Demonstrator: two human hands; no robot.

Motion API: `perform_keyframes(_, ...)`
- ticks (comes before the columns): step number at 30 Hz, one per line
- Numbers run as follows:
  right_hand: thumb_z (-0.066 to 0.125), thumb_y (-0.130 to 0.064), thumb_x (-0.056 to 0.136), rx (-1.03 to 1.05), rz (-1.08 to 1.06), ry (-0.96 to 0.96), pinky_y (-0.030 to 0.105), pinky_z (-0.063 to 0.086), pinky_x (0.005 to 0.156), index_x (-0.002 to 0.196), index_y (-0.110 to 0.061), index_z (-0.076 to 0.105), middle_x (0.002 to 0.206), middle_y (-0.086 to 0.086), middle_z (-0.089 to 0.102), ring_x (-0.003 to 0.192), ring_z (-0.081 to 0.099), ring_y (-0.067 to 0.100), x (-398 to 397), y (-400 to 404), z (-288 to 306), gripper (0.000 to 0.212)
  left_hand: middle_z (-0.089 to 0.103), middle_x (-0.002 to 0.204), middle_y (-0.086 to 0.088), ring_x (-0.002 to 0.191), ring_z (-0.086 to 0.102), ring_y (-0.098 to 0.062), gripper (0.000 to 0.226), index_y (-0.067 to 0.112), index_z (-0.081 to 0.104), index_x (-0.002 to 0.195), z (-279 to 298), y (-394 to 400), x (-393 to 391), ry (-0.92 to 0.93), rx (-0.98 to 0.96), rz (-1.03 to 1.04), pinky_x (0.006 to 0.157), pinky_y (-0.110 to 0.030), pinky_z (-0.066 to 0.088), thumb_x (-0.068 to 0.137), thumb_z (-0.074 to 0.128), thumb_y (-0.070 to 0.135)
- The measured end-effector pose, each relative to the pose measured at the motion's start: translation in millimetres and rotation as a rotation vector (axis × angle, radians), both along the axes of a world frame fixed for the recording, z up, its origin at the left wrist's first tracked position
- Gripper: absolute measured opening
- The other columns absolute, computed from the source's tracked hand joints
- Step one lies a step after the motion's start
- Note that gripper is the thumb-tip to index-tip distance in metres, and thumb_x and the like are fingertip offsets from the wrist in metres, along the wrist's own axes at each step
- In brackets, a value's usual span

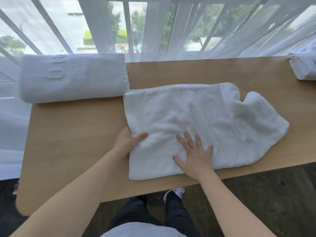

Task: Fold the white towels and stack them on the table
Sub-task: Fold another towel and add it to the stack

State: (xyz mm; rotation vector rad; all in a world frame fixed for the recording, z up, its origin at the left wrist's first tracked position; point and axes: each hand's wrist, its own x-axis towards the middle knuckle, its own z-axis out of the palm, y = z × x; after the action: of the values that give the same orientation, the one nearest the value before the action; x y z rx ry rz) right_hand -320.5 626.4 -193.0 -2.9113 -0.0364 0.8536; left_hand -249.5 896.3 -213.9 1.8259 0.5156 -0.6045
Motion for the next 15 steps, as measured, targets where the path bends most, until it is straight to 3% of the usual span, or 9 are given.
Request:
perform_keyframes(3,0.031,-0.062,0.093,0.018,-0.149,-0.021,0.072,0.005,0.112,0.149,-0.049,-0.002,0.163,-0.021,-0.013,0.151,-0.017,0.022,-6.8,-10.4,6.4,0.066,0.075,0.112,0.002,0.099,0.072,-0.017,0.056,0.016,0.069,0.118,-4.1,-17.2,-7.7,0.006,-0.126,-0.045,0.091,-0.042,0.058,0.072,0.090,0.040)
perform_keyframes(5,0.030,-0.063,0.092,0.017,-0.215,-0.042,0.068,0.007,0.114,0.149,-0.046,0.002,0.164,-0.012,-0.002,0.151,-0.011,0.029,-10.5,-1.4,7.6,0.066,0.075,0.112,0.001,0.100,0.073,-0.020,0.053,0.016,0.069,0.118,-6.6,-23.0,-5.6,-0.015,-0.206,0.035,0.089,-0.042,0.059,0.074,0.089,0.038)
perform_keyframes(8,0.023,-0.073,0.090,0.007,-0.199,-0.067,0.065,-0.004,0.115,0.149,-0.053,-0.009,0.164,0.003,-0.004,0.147,-0.018,0.041,-20.2,24.4,1.0,0.070,0.076,0.107,0.002,0.093,0.075,-0.018,0.046,0.016,0.068,0.115,-6.6,-26.7,12.8,-0.044,-0.274,0.222,0.077,-0.035,0.062,0.077,0.087,0.034)
perform_keyframes(11,0.016,-0.076,0.090,0.017,-0.201,-0.100,0.066,-0.013,0.113,0.148,-0.055,-0.021,0.164,0.010,-0.011,0.145,-0.023,0.045,-31.4,46.8,-6.5,0.072,0.076,0.099,0.005,0.087,0.075,-0.015,0.034,0.020,0.069,0.104,-6.2,-22.7,30.4,-0.102,-0.199,0.219,0.072,-0.032,0.061,0.077,0.088,0.032)
perform_keyframes(15,0.016,-0.074,0.092,0.032,-0.121,-0.171,0.065,-0.007,0.112,0.151,-0.050,-0.019,0.164,0.012,-0.005,0.148,-0.005,0.038,-38.4,63.0,-13.4,0.072,0.076,0.096,0.006,0.083,0.075,-0.014,0.033,0.022,0.069,0.097,-10.1,-7.8,32.2,-0.180,-0.096,0.297,0.070,-0.031,0.060,0.076,0.086,0.042)
